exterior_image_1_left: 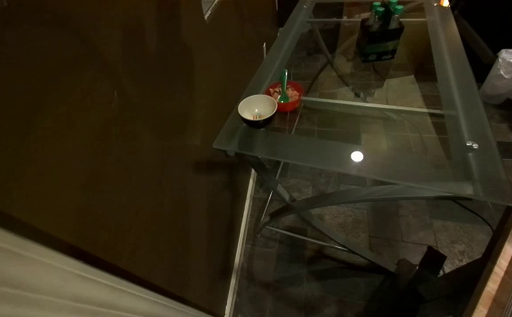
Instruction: Press a button on the black machine in the wall
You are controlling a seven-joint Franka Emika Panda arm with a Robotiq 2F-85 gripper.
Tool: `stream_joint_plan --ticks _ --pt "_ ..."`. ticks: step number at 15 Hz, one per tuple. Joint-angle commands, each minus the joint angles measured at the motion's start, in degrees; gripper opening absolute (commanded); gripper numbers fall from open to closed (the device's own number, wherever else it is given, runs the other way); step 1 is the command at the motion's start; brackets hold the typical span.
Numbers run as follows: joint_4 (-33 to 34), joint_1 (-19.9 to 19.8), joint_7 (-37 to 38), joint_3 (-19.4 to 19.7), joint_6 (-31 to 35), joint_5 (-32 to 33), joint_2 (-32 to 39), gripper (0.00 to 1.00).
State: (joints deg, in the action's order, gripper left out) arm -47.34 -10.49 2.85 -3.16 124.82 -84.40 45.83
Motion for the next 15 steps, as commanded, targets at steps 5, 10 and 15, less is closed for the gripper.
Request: stream_joint_plan --ticks 5,10,15 --pt "8.01 1.05 -0.3 -0.53 3.98 -1.11 5.74 0.0" --pt "9.35 1.42 0.24 -0.48 4.18 -0.81 6.7 0.0" --pt "10.4 3.18 0.29 -0.43 5.21 -0.21 7.68 0.0"
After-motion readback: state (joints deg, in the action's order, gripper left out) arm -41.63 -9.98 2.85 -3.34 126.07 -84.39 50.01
